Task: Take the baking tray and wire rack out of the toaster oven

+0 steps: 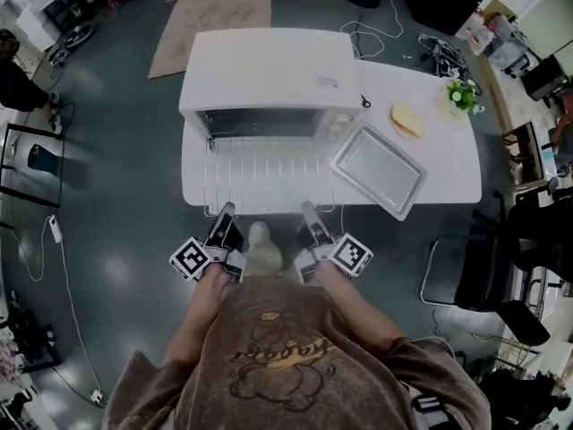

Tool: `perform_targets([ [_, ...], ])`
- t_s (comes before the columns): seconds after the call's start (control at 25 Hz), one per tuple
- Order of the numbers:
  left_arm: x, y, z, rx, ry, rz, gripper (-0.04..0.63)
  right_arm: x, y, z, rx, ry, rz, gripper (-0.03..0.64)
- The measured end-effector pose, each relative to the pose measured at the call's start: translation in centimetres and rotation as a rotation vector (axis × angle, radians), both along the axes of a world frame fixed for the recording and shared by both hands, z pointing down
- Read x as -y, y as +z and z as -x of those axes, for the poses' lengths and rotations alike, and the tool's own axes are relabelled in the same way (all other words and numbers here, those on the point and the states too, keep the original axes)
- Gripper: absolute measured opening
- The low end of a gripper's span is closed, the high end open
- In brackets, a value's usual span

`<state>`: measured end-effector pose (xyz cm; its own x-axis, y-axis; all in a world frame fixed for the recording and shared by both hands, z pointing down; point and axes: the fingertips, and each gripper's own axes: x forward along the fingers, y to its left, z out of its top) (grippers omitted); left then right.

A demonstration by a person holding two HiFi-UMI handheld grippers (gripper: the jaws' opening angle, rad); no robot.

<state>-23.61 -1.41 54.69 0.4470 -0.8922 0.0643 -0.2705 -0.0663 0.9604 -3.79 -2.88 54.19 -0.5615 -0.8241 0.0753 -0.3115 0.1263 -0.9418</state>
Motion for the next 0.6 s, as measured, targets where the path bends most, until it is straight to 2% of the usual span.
perform_targets([
  [0.28,-1.2,-0.4,-6.3,-0.038,0.113,-0.024,0.008,-3.8,0.2,-6.3,0.0,0.122,0.011,0.014],
  [0.44,-0.9,-1.1,-11.4,-0.048,0.243,-0.031,0.008,-5.7,-0.8,-11.2,-0.053,0.225,-0.033,0.014],
  [0.6,-0.5,-1.4,-16.5,-0.036,0.376,-0.019,0.008,-7.5,-1.6,-15.7,-0.05,0.34,-0.058,0.014],
])
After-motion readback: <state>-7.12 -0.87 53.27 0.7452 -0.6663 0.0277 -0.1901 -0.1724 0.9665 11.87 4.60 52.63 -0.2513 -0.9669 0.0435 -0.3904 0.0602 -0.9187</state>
